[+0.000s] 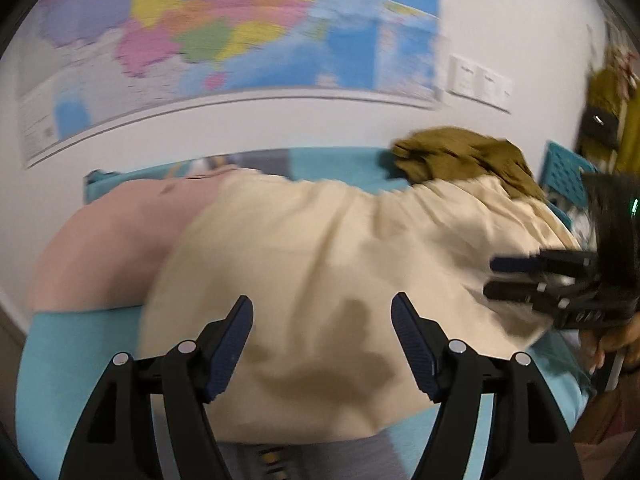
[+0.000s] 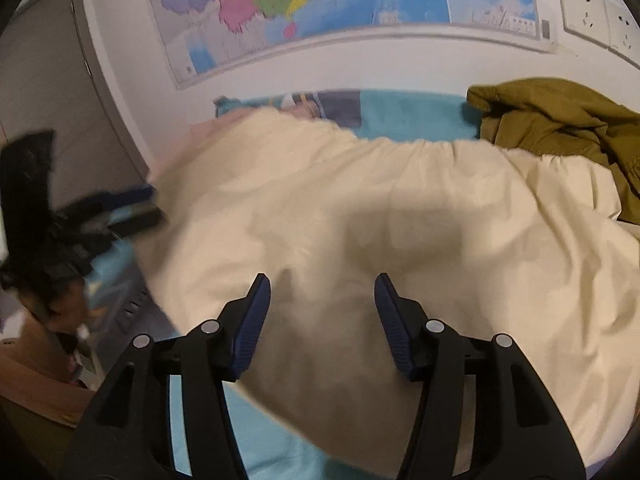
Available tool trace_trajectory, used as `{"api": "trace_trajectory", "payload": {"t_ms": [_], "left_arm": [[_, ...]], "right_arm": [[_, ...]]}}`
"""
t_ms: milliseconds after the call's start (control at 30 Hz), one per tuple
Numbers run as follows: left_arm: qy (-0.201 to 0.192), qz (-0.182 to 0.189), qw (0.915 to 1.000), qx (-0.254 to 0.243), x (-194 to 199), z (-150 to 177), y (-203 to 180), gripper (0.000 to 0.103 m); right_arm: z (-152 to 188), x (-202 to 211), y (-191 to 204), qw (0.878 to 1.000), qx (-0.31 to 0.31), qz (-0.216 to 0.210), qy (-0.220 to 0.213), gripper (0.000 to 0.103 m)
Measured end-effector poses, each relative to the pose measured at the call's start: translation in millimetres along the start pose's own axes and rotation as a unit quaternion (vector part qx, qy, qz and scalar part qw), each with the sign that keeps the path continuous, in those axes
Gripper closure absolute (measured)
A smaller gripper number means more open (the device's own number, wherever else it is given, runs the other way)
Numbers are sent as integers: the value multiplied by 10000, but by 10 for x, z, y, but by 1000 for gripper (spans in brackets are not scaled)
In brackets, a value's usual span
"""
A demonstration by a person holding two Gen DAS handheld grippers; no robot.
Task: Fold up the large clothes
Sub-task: 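Release the shirt and smooth the folded shirt flat with both tools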
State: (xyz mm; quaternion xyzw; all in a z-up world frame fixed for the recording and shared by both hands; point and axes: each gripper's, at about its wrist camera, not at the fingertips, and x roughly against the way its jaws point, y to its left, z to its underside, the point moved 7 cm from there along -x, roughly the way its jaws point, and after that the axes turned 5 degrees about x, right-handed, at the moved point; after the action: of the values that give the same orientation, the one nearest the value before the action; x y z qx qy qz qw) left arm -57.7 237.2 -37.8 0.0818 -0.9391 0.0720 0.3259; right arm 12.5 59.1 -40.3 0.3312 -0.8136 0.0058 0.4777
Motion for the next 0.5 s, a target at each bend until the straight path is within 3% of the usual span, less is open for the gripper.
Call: {"api": "trace_trajectory", "payload": {"t_ms": [133, 267, 367, 500], "left_arm": [[270, 140, 9995, -25, -241, 40, -148, 34], [873, 64, 9960, 175, -543, 151, -124, 35], [963, -49, 9952, 181, -674, 192, -58, 36], [904, -30, 9957, 173, -629, 173, -44, 37]], "right_arm": [[-108, 133, 52, 9996, 12, -107, -245, 48], [-26, -193, 71, 9997, 160, -64, 167, 48], [62, -349, -14, 9994, -5, -195, 281, 47], [-19, -145, -132, 9997, -137, -160, 79, 47]]}}
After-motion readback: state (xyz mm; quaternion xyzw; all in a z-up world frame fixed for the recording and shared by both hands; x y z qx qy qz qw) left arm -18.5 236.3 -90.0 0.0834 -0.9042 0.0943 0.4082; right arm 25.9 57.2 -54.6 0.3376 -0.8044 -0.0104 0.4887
